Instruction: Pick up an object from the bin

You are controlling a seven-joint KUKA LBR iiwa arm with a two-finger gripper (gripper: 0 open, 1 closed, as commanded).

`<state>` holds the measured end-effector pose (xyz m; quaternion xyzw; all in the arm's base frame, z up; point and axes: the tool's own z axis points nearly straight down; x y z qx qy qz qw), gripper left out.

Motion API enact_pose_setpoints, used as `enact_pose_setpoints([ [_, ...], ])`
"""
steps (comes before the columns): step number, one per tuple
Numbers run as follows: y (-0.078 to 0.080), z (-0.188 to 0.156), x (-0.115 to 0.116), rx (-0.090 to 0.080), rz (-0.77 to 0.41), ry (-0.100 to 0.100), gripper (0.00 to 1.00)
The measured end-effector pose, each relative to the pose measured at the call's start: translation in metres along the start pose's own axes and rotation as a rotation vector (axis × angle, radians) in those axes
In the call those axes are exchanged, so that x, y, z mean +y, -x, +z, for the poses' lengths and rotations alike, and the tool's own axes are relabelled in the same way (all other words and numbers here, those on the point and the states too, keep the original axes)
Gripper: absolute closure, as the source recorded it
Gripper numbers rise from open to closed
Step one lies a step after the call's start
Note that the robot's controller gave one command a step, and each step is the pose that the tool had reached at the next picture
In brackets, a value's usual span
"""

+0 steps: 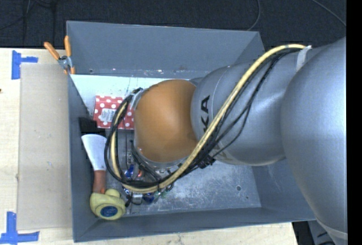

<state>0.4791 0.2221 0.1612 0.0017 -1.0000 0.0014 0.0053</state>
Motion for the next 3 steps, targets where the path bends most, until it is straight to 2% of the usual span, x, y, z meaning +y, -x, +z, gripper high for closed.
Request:
enact_pose_setpoints([
  [1, 0.002, -0.004, -0.001, -0.007, 0.005, 0.002, 0.0],
  [2, 0.007, -0.049, -0.015, 0.001, 0.079, 0.0, 0.0],
  [3, 0.0, -0.055, -0.045, -0.005, 0.013, 0.001, 0.0],
])
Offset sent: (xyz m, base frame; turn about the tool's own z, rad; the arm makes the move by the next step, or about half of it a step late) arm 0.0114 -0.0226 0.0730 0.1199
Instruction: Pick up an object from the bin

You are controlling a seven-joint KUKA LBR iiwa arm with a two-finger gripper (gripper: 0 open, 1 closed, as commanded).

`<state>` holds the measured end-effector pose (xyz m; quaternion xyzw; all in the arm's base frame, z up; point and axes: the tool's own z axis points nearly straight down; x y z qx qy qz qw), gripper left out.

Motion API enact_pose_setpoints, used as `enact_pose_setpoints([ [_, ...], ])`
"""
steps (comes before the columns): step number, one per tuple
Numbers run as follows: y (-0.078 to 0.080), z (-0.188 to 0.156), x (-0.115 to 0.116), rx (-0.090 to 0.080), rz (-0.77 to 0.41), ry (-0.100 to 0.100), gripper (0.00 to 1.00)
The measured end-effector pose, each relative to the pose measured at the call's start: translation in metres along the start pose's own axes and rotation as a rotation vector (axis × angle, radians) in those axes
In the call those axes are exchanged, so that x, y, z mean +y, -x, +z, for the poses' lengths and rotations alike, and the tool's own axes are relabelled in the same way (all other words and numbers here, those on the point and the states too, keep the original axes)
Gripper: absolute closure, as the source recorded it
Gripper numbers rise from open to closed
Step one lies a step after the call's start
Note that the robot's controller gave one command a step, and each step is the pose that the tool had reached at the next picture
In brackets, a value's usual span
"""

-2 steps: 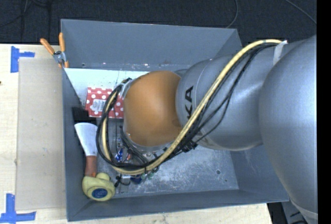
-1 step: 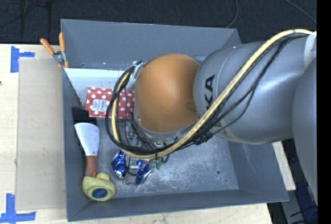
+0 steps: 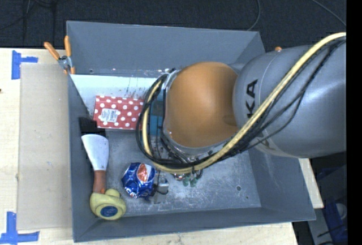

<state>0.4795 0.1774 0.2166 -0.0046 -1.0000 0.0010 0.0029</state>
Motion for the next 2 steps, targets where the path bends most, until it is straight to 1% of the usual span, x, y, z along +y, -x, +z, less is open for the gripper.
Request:
enact_pose_setpoints([
  [1, 0.005, 0.019, -0.023, 0.006, -0.158, -0.001, 0.0],
  [2, -0.003, 0.031, -0.058, 0.004, 0.004, -0.001, 0.0],
])
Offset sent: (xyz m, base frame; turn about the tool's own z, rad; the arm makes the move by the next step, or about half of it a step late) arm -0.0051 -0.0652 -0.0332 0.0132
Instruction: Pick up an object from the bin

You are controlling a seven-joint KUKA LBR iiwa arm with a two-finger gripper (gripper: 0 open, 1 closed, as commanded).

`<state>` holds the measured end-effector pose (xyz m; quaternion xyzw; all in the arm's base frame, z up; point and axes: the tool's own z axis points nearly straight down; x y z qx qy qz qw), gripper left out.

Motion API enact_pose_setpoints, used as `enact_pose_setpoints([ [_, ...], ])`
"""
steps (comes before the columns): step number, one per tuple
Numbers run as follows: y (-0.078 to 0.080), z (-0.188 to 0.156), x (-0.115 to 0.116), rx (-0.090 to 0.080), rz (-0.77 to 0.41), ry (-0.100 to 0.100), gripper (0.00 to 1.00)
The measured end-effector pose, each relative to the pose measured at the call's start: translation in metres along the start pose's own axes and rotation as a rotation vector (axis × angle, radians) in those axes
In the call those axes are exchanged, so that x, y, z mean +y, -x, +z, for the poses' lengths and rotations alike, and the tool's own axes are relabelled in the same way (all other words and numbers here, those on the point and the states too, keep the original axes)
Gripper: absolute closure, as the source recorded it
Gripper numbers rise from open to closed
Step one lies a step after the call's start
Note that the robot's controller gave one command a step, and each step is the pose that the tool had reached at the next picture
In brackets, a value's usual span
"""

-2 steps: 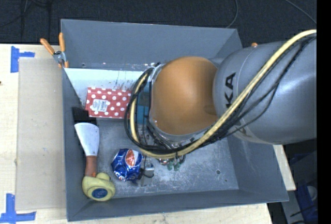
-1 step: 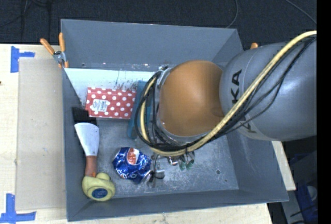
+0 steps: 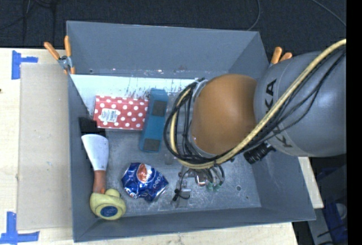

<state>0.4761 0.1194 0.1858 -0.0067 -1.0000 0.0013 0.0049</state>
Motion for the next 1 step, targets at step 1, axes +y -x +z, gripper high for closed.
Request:
enact_pose_setpoints([
  [1, 0.0004, 0.02, -0.0026, 0.004, -0.163, -0.002, 0.0],
])
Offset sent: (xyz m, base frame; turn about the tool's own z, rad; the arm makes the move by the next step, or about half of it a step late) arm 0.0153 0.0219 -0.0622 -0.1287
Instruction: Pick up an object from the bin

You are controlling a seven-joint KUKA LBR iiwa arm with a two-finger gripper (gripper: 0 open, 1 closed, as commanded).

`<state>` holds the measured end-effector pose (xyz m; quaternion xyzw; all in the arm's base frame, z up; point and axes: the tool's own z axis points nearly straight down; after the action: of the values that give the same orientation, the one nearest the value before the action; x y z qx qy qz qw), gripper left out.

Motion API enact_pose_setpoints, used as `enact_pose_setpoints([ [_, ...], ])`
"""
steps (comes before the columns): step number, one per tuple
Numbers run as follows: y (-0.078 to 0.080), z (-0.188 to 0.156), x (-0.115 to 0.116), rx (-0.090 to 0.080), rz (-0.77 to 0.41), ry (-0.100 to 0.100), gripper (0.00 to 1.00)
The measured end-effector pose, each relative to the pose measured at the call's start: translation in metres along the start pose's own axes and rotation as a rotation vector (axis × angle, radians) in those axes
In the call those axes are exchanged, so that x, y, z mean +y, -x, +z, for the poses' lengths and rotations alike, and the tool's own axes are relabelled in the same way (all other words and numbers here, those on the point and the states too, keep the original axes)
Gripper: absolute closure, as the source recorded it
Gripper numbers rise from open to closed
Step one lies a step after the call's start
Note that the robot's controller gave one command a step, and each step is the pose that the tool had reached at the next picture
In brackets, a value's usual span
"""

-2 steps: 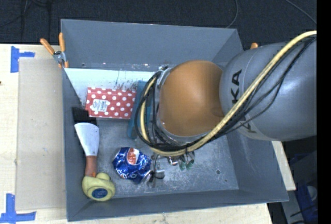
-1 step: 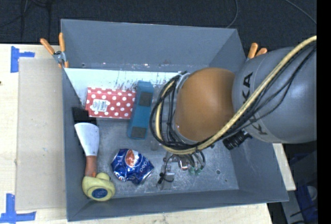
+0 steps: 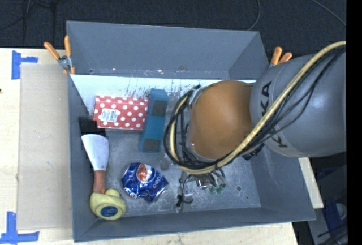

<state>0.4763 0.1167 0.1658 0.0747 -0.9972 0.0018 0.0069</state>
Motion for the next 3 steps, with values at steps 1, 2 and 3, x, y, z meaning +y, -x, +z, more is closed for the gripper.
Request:
enact_pose_setpoints([
  [1, 0.016, 0.035, 0.017, -0.002, 0.025, 0.001, 0.0],
  [2, 0.005, 0.078, 0.018, -0.007, -0.098, 0.001, 0.0],
  [3, 0.016, 0.094, -0.006, -0.006, -0.182, 0.001, 1.0],
])
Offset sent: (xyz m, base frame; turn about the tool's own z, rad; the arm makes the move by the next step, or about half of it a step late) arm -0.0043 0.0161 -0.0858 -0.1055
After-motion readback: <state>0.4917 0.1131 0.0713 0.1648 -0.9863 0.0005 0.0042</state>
